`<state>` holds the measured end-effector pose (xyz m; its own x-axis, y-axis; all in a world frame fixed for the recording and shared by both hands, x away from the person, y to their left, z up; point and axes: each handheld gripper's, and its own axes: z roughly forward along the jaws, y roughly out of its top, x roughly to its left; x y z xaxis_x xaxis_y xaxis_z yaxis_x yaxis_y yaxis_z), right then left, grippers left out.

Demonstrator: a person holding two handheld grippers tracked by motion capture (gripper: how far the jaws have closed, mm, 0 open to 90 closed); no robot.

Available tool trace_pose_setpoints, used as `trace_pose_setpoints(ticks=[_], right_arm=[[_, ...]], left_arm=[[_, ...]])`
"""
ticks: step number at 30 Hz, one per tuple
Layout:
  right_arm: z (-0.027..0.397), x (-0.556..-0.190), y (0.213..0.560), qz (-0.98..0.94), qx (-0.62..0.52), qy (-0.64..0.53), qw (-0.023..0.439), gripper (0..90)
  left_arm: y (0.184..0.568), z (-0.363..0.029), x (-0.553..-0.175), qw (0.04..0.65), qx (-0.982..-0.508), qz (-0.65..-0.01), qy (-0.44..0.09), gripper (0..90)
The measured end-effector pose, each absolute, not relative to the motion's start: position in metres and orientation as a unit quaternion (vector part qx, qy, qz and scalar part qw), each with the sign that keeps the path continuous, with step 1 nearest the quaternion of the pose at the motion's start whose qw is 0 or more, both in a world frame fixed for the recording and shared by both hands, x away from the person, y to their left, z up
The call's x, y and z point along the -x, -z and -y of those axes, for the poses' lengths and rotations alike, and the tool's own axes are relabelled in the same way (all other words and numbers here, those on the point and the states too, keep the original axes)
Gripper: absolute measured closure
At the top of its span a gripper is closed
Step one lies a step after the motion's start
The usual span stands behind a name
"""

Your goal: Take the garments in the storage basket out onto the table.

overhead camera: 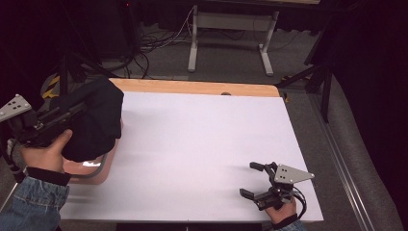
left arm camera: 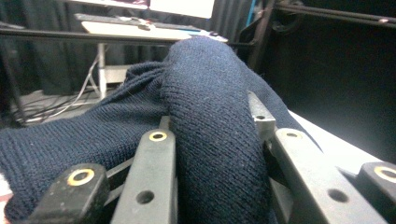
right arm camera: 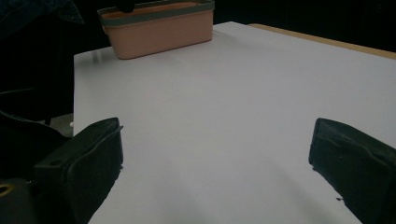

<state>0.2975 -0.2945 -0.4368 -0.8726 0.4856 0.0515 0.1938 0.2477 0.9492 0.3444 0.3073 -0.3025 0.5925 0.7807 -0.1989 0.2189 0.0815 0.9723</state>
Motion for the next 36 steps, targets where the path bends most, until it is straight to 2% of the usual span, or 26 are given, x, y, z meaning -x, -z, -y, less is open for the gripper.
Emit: trace_pose_setpoints(ticks=[15,36], right_arm=[[0.295,-0.297,0.437,-0.78,-0.216,-0.574,0.127,3.5],[0.296,-0.297,0.436,-0.78,-0.213,-0.575,0.125,3.6]], left_arm=[[0.294,-0.26,-0.343,0.654,-0.652,-0.336,-0.184,73.1],[0.31,-0.197,-0.358,0.673,-0.668,-0.291,-0.125,73.6]])
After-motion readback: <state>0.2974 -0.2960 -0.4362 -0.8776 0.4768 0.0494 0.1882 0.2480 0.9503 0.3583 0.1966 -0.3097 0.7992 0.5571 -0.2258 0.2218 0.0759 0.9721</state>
